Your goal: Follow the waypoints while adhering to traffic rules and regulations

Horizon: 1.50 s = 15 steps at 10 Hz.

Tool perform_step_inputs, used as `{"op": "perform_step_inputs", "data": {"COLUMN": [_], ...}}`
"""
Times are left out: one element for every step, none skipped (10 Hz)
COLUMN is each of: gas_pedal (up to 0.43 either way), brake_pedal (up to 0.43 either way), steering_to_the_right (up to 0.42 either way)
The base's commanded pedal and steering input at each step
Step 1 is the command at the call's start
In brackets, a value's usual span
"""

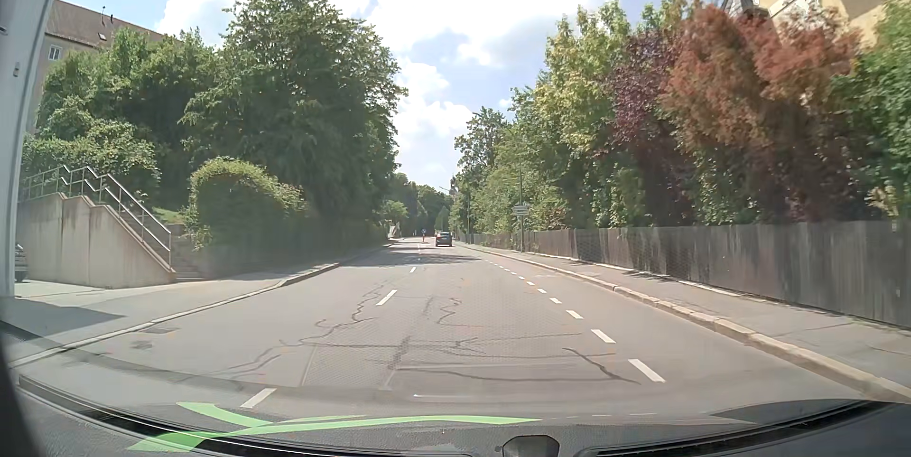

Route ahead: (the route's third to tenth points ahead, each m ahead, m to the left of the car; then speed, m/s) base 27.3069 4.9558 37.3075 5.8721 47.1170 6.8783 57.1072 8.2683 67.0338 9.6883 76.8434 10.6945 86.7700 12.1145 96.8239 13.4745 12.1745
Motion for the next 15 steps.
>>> {"op": "perform_step_inputs", "data": {"gas_pedal": [0.240,0.240,0.240,0.240,0.228,0.228,0.228,0.228,0.228,0.220,0.220,0.220,0.220,0.220,0.220], "brake_pedal": [0.000,0.000,0.000,0.000,0.000,0.000,0.000,0.000,0.000,0.000,0.000,0.000,0.000,0.000,0.000], "steering_to_the_right": [-0.020,-0.020,-0.020,-0.021,-0.022,-0.023,-0.023,-0.023,-0.022,-0.021,-0.019,-0.017,-0.014,-0.011,-0.011]}}
